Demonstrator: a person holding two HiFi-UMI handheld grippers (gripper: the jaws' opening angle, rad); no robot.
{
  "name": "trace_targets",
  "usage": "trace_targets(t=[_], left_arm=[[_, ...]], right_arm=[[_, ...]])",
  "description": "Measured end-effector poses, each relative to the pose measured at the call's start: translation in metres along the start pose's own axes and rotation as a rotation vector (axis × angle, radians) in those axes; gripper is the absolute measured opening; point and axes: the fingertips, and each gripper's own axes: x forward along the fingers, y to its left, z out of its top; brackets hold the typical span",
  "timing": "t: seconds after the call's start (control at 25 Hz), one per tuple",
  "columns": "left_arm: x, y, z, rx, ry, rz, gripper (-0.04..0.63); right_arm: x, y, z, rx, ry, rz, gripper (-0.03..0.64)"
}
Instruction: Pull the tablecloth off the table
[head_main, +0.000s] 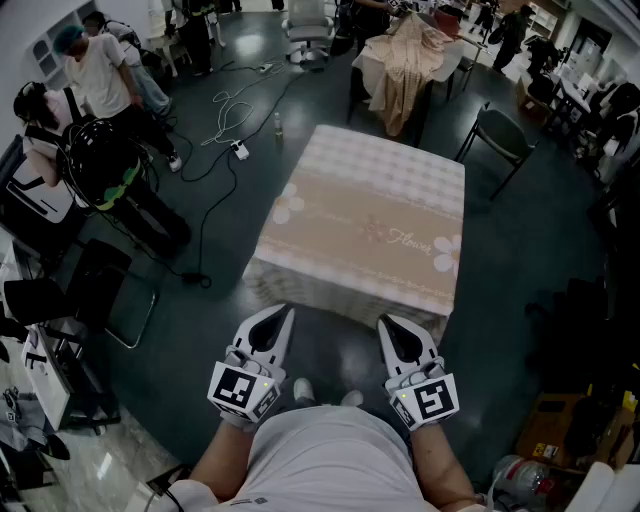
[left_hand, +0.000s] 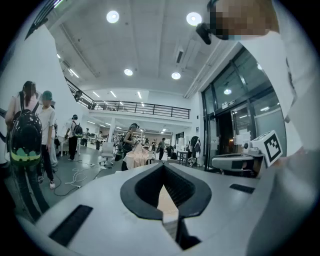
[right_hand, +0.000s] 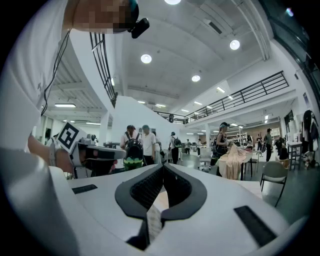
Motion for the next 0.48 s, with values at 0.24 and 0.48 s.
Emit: trace_targets(t=[0.24,0.48], left_arm=[[-0.002,0.014,0.005,-0.001,-0.005,-0.021,-0.002],[0.0,0.027,0.004,-0.011,0.005,-0.051,-0.002]], right_arm=[[0.01,0.009,-0.003,0.0,0.013,-0.02,0.025],[0.021,0.017,-0.002,-0.008,0.028,-0.035,0.025]])
